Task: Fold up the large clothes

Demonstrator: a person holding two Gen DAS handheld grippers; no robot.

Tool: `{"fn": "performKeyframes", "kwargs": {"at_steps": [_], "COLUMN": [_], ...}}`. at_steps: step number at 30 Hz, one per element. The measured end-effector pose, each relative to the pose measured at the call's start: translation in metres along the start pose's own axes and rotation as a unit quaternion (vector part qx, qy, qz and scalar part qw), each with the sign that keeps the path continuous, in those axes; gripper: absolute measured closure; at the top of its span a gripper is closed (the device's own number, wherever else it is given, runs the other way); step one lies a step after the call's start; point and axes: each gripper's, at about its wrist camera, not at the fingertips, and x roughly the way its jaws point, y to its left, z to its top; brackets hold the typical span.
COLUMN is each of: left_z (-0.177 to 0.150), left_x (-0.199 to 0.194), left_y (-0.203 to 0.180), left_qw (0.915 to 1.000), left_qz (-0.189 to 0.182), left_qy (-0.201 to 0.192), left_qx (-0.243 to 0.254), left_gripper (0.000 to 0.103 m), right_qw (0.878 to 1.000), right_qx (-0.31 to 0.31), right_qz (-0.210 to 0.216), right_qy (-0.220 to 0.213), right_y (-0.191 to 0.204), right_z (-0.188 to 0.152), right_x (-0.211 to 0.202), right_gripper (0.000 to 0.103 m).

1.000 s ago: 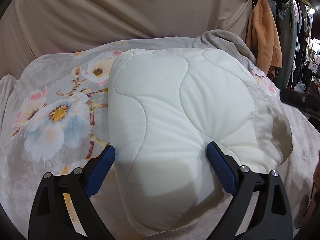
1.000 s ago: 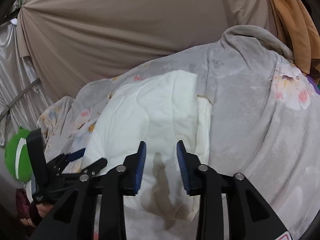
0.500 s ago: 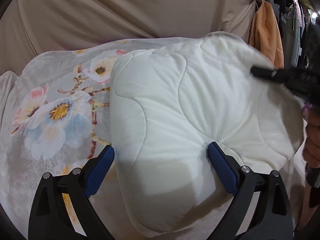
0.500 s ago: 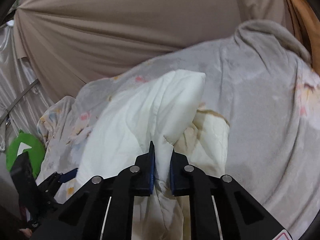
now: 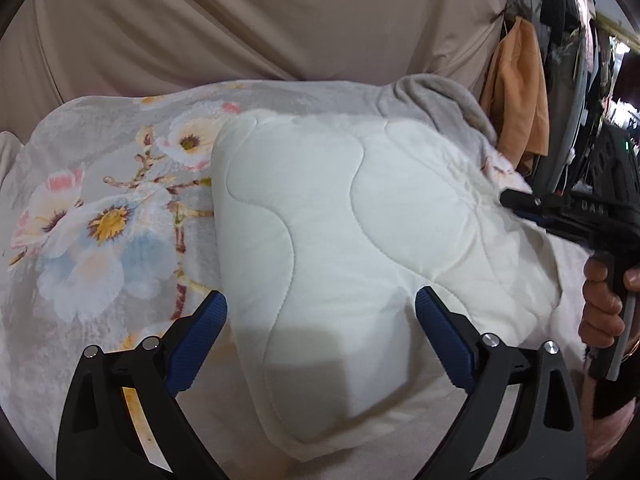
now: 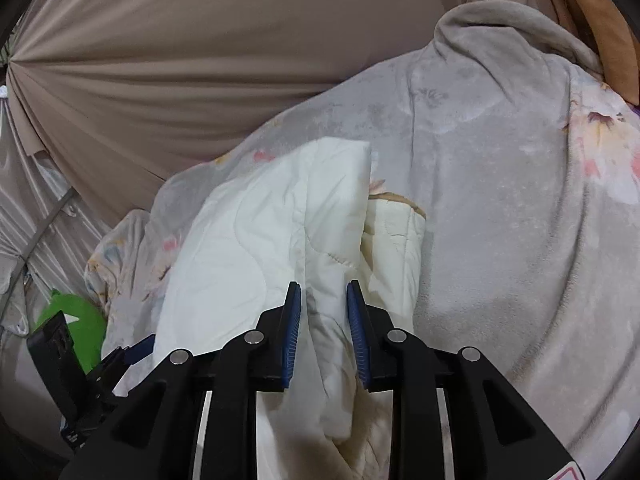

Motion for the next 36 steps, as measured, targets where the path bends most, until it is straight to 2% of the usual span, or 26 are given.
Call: {"fn": "performKeyframes", "kwargs": {"at_steps": [5, 7, 8, 9, 10, 14, 15, 18, 19, 21, 23, 25, 26, 27, 29, 32, 33, 36], "left_z": [0.024, 0.031, 0.034, 0.036, 0.037, 0.038, 0.038, 0.037, 0.037, 0.037, 0.036, 0.034, 0.032, 0.031, 0.028, 0.027, 0.027, 0.028], "left_x": [-0.005, 0.0, 0.003, 0.006, 0.008, 0.02, 0.022, 0.026, 0.026, 0.026, 0.028, 0.034, 0.037, 0.04, 0.042, 0.043, 0.043, 0.043], "left_y": [0.001, -0.004, -0.008, -0.013, -0.016, -0.032, -0.034, -0.037, -0.036, -0.036, -0.035, -0.035, -0.035, -0.036, -0.038, -0.038, -0.037, -0.035], "left_qw": [0.9999, 0.9998, 0.9998, 0.9997, 0.9995, 0.9984, 0.9982, 0.9977, 0.9977, 0.998, 0.9978, 0.9974, 0.9972, 0.9967, 0.9954, 0.9951, 0.9951, 0.9955], "left_qz": [0.009, 0.016, 0.016, 0.015, 0.017, 0.026, 0.028, 0.033, 0.033, 0.031, 0.034, 0.039, 0.042, 0.048, 0.061, 0.068, 0.068, 0.066], "left_qy": [-0.009, -0.005, -0.004, -0.002, -0.001, 0.007, 0.008, 0.011, 0.01, 0.007, 0.008, 0.013, 0.015, 0.015, 0.012, 0.009, 0.009, 0.009], "left_qx": [0.004, 0.012, 0.015, 0.02, 0.026, 0.05, 0.053, 0.058, 0.058, 0.055, 0.057, 0.059, 0.06, 0.064, 0.073, 0.072, 0.071, 0.067], "left_gripper": [0.01, 0.01, 0.01, 0.01, 0.01, 0.01, 0.01, 0.01, 0.01, 0.009, 0.009, 0.008, 0.008, 0.007, 0.007, 0.006, 0.006, 0.006], "right_qw": [0.999, 0.999, 0.999, 0.999, 0.999, 0.997, 0.997, 0.997, 0.998, 0.997, 0.997, 0.998, 0.999, 0.998, 0.998, 0.998, 0.998, 1.0], "right_qx": [0.037, 0.028, 0.019, 0.008, 0.0, -0.029, -0.035, -0.051, -0.047, -0.043, -0.048, -0.051, -0.04, -0.026, -0.001, 0.002, 0.003, 0.005], "right_qz": [0.026, 0.029, 0.03, 0.031, 0.031, 0.029, 0.024, 0.022, 0.04, 0.069, 0.058, 0.023, 0.011, 0.01, 0.019, 0.018, 0.019, 0.023], "right_qy": [-0.006, -0.003, 0.002, 0.01, 0.018, 0.062, 0.065, 0.051, 0.034, 0.0, -0.015, 0.004, 0.028, 0.05, 0.067, 0.065, 0.059, 0.021], "right_y": [-0.022, -0.018, -0.014, -0.009, -0.006, 0.005, 0.007, 0.012, 0.013, 0.013, 0.012, 0.004, -0.006, -0.015, -0.028, -0.027, -0.025, -0.022], "right_z": [0.009, 0.015, 0.016, 0.016, 0.013, 0.001, -0.001, -0.005, -0.002, 0.001, 0.002, -0.003, -0.006, -0.01, -0.015, -0.009, -0.007, 0.003], "right_x": [-0.025, -0.022, -0.018, -0.012, -0.006, 0.026, 0.031, 0.03, 0.019, -0.002, -0.01, 0.005, 0.02, 0.035, 0.049, 0.038, 0.031, 0.003], "right_gripper": [0.075, 0.067, 0.064, 0.056, 0.054, 0.054, 0.054, 0.089, 0.093, 0.094, 0.095, 0.094, 0.094, 0.092, 0.09, 0.084, 0.079, 0.078]}}
